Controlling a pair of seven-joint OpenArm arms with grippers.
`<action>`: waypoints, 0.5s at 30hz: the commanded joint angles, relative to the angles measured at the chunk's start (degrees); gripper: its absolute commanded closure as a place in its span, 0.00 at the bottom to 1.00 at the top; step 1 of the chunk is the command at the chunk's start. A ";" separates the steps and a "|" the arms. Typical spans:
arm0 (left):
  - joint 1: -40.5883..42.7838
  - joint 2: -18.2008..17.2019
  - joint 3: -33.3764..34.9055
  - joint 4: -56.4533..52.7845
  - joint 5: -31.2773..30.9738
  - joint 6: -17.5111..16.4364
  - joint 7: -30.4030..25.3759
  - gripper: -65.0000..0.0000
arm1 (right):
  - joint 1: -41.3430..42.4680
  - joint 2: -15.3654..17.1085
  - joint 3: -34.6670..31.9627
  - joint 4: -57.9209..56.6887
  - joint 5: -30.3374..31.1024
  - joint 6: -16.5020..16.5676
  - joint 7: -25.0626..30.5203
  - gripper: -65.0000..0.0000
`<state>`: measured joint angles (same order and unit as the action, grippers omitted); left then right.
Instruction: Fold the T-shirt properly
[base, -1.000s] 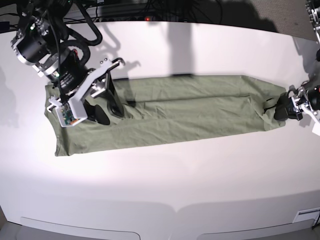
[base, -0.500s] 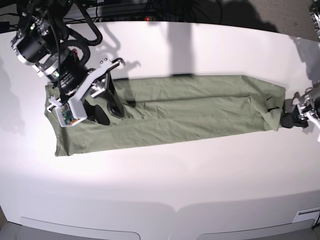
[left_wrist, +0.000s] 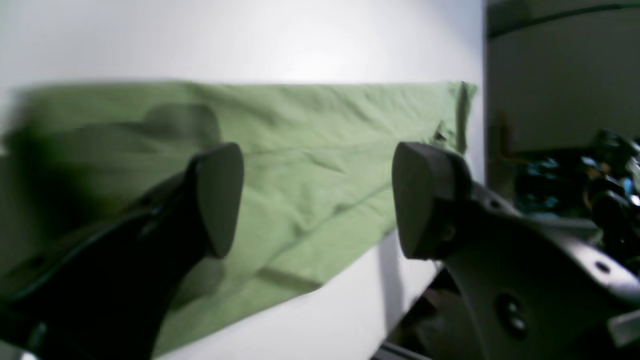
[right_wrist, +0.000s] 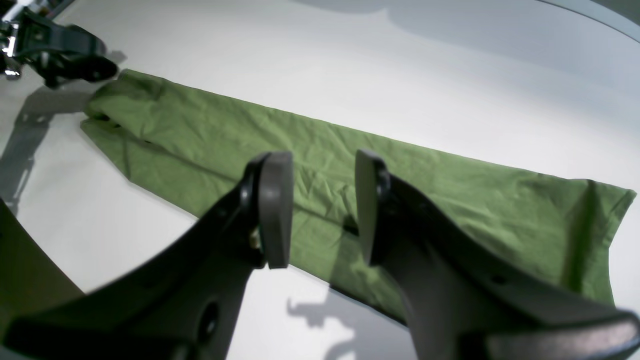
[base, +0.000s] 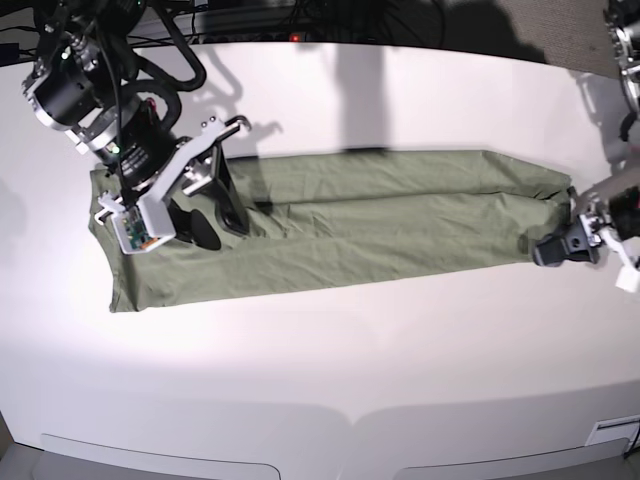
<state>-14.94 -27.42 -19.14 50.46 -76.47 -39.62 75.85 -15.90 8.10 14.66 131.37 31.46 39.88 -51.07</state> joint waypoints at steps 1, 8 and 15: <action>-1.25 -0.76 -0.33 0.74 -2.56 -0.38 1.86 0.30 | 0.35 0.13 0.13 1.16 0.66 0.12 1.64 0.69; 0.44 0.52 -0.33 0.74 3.63 -0.38 2.34 0.30 | 0.35 0.15 0.13 1.16 -1.01 0.12 1.51 0.69; 5.11 0.17 -0.33 0.74 19.15 -0.38 -11.13 0.30 | 0.37 0.15 0.13 1.16 -0.98 0.12 1.53 0.69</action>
<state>-9.76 -26.02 -19.40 50.89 -59.46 -40.73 63.94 -15.90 8.10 14.63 131.37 29.74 39.88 -51.09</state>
